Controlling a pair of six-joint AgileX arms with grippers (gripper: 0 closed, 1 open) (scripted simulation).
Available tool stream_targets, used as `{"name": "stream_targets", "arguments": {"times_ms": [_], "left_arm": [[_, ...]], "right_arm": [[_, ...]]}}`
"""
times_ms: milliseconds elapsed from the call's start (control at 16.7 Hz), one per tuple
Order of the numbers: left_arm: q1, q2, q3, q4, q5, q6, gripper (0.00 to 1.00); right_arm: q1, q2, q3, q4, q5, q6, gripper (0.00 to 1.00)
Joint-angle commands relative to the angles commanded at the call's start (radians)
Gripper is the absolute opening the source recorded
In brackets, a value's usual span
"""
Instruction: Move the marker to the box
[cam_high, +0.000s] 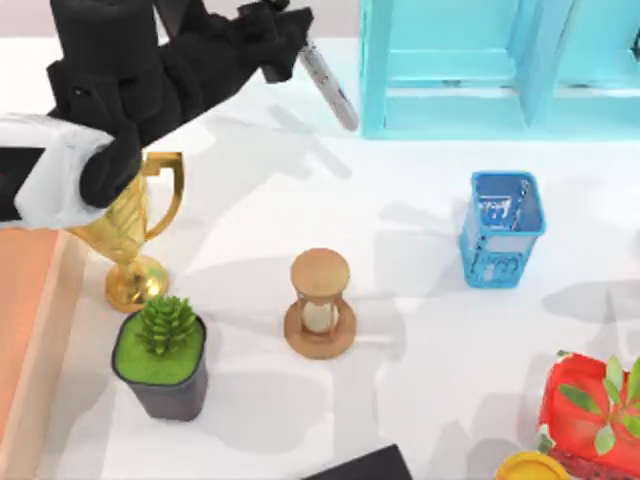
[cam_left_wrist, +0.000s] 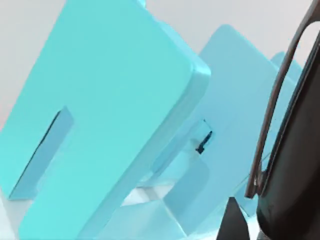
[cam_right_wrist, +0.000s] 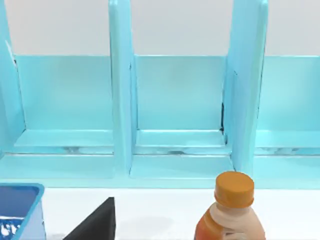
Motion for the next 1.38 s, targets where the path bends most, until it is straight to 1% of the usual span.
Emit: {"name": "stream_targets", "arguments": {"times_ms": [180, 300, 420, 660, 840, 960, 1080, 1200, 1260, 1380], "left_arm": [[0.192, 0.008, 0.02, 0.185, 0.192, 0.0, 0.0], [0.34, 0.002, 0.039, 0.327, 0.362, -0.001, 0.0], [0.491, -0.004, 0.053, 0.466, 0.562, -0.004, 0.0], [0.77, -0.01, 0.052, 0.688, 0.998, -0.022, 0.0], [0.932, -0.007, 0.024, 0.79, 1.301, -0.045, 0.0], [1.015, -0.003, -0.003, 0.827, 1.464, -0.062, 0.0], [1.079, -0.001, -0.032, 0.844, 1.59, -0.078, 0.0], [1.122, 0.003, -0.057, 0.848, 1.674, -0.09, 0.0], [1.135, 0.004, -0.065, 0.848, 1.7, -0.094, 0.0], [1.145, 0.005, -0.072, 0.847, 1.721, -0.097, 0.0]], "right_arm": [[0.0, 0.0, 0.0, 0.0, 0.0, 0.0, 1.0], [0.0, 0.0, 0.0, 0.0, 0.0, 0.0, 1.0], [0.0, 0.0, 0.0, 0.0, 0.0, 0.0, 1.0], [0.0, 0.0, 0.0, 0.0, 0.0, 0.0, 1.0], [0.0, 0.0, 0.0, 0.0, 0.0, 0.0, 1.0], [0.0, 0.0, 0.0, 0.0, 0.0, 0.0, 1.0], [0.0, 0.0, 0.0, 0.0, 0.0, 0.0, 1.0], [0.0, 0.0, 0.0, 0.0, 0.0, 0.0, 1.0], [0.0, 0.0, 0.0, 0.0, 0.0, 0.0, 1.0], [0.0, 0.0, 0.0, 0.0, 0.0, 0.0, 1.0]]}}
